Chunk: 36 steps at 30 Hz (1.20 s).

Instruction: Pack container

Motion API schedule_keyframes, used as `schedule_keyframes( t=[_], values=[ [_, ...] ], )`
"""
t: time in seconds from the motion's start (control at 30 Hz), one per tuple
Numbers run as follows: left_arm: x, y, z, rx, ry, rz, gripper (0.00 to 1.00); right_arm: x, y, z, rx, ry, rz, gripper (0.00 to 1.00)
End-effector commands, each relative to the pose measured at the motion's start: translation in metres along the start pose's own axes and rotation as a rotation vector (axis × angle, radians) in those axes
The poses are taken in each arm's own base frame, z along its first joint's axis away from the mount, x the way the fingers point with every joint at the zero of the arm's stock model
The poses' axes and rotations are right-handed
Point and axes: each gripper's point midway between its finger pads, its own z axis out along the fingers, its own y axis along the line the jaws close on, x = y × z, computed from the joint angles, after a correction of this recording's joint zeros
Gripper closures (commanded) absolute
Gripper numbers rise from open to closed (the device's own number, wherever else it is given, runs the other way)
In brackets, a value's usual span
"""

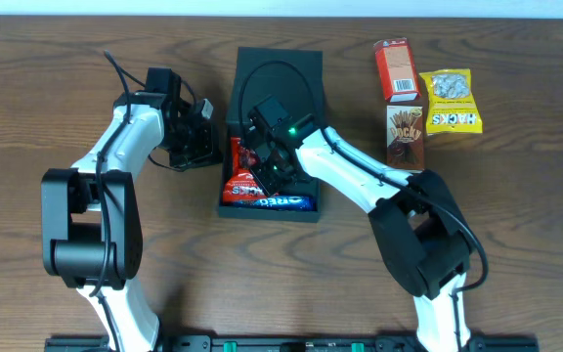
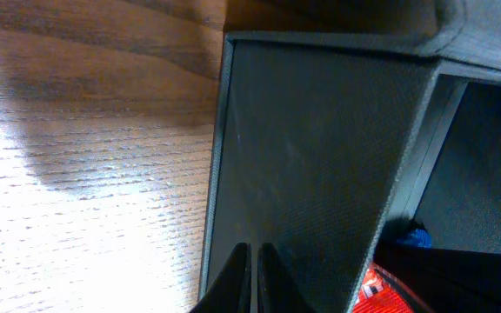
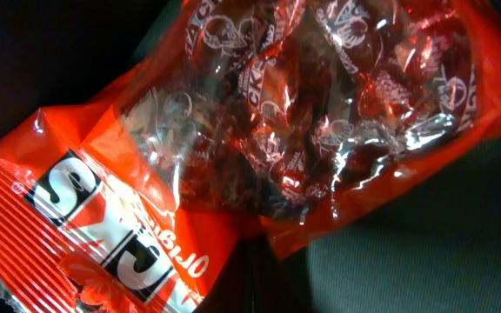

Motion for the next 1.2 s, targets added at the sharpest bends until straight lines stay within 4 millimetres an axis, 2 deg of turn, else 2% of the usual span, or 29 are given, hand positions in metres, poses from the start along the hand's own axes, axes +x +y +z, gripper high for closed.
schedule_keyframes(
  t=[0.0,0.1,0.27,0.33,0.4,0.47,0.53,0.57,0.63,0.7,0.8,0.83,0.87,0.9,0.93,0.97,1.03,1.17],
  values=[
    [0.003,-0.002,0.004,0.011,0.014,-0.012,0.94,0.003,0.01,0.008,-0.04,0.014,0.002,0.99],
    [0.003,-0.002,0.004,0.011,0.016,-0.013,0.94,0.0,0.018,0.008,-0.08,0.002,-0.006,0.98],
    [0.003,-0.002,0.004,0.01,0.016,-0.013,0.94,-0.004,0.004,0.003,-0.021,-0.008,0.005,0.99],
    [0.003,-0.002,0.004,0.01,0.016,-0.013,0.94,-0.018,-0.002,-0.021,-0.016,-0.046,0.022,0.99],
    [0.003,-0.002,0.004,0.009,0.016,-0.013,0.94,-0.039,-0.008,-0.057,-0.007,-0.113,0.028,0.99],
    [0.003,-0.001,0.004,0.009,0.015,-0.013,0.94,-0.056,-0.023,-0.095,0.052,-0.182,0.029,0.98],
    [0.003,0.0,0.004,0.002,0.014,-0.013,0.94,-0.066,-0.066,-0.147,0.245,-0.267,0.075,0.99],
    [0.002,0.001,0.004,-0.001,0.011,-0.013,0.94,-0.063,-0.11,-0.184,0.416,-0.311,0.107,0.99],
    [0.001,0.001,0.004,-0.001,0.008,-0.012,0.94,-0.052,-0.154,-0.21,0.532,-0.316,0.15,0.99],
    [0.0,0.004,0.003,-0.017,0.001,-0.013,0.94,-0.029,-0.203,-0.223,0.566,-0.292,0.244,0.99],
    [-0.001,0.01,0.003,-0.049,-0.004,-0.013,0.94,0.004,-0.262,-0.223,0.562,-0.255,0.386,0.96],
    [-0.001,0.01,0.003,-0.048,-0.005,-0.012,0.94,0.014,-0.283,-0.222,0.555,-0.252,0.432,0.75],
    [-0.002,0.01,0.003,-0.048,-0.007,-0.011,0.86,0.024,-0.303,-0.22,0.559,-0.25,0.476,0.47],
    [-0.003,0.01,0.003,-0.048,-0.01,-0.009,0.61,0.031,-0.317,-0.217,0.564,-0.242,0.493,0.28],
    [-0.003,0.009,0.003,-0.047,-0.012,-0.008,0.41,0.037,-0.331,-0.213,0.571,-0.231,0.499,0.16],
    [-0.003,0.009,0.003,-0.047,-0.013,-0.008,0.32,0.042,-0.341,-0.208,0.576,-0.22,0.497,0.09],
    [-0.004,0.009,0.003,-0.047,-0.014,-0.007,0.19,0.049,-0.36,-0.199,0.586,-0.208,0.5,0.01],
    [-0.004,0.009,0.003,-0.046,-0.014,-0.007,0.09,0.058,-0.396,-0.184,0.609,-0.232,0.561,0.01]
  ],
)
